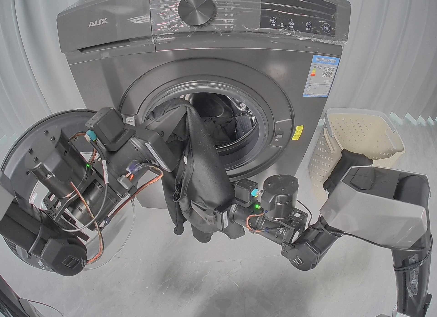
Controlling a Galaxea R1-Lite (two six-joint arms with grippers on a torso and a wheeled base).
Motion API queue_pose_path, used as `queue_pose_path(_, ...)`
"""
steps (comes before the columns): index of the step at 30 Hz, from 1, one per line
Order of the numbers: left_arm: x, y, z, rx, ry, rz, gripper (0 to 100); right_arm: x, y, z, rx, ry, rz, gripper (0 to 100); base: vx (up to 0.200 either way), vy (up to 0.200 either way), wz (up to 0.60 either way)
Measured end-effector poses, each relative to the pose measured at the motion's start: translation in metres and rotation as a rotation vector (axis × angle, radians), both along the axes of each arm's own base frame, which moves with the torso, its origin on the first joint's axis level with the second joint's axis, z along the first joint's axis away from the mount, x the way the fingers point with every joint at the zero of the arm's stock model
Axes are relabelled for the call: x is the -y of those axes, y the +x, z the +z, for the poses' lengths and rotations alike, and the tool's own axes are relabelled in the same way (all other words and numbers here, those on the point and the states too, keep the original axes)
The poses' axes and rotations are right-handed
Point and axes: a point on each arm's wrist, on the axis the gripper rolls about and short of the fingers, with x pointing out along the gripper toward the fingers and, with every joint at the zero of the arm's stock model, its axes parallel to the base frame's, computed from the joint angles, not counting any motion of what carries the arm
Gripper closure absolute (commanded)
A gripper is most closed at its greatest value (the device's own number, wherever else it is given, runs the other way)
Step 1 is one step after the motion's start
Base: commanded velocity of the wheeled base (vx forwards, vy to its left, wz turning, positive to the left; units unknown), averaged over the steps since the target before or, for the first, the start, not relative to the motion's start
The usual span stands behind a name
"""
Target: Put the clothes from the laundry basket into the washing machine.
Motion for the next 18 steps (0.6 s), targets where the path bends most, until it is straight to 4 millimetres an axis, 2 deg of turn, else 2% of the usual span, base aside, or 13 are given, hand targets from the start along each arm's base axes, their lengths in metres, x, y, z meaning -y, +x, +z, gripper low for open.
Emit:
queue_pose_path(11, 0.001, -0.001, 0.000, 0.001, -0.002, -0.005, 100, -0.024, 0.017, 0.008, 0.074, 0.054, 0.010, 0, 0.000, 0.000, 0.00)
queue_pose_path(12, 0.001, -0.001, 0.000, 0.001, -0.002, -0.004, 100, -0.025, 0.017, 0.007, 0.076, 0.057, 0.011, 100, 0.000, 0.000, 0.00)
queue_pose_path(18, 0.001, -0.002, 0.001, 0.001, -0.005, -0.003, 100, -0.028, 0.019, 0.003, 0.080, 0.062, 0.009, 100, 0.000, 0.000, 0.00)
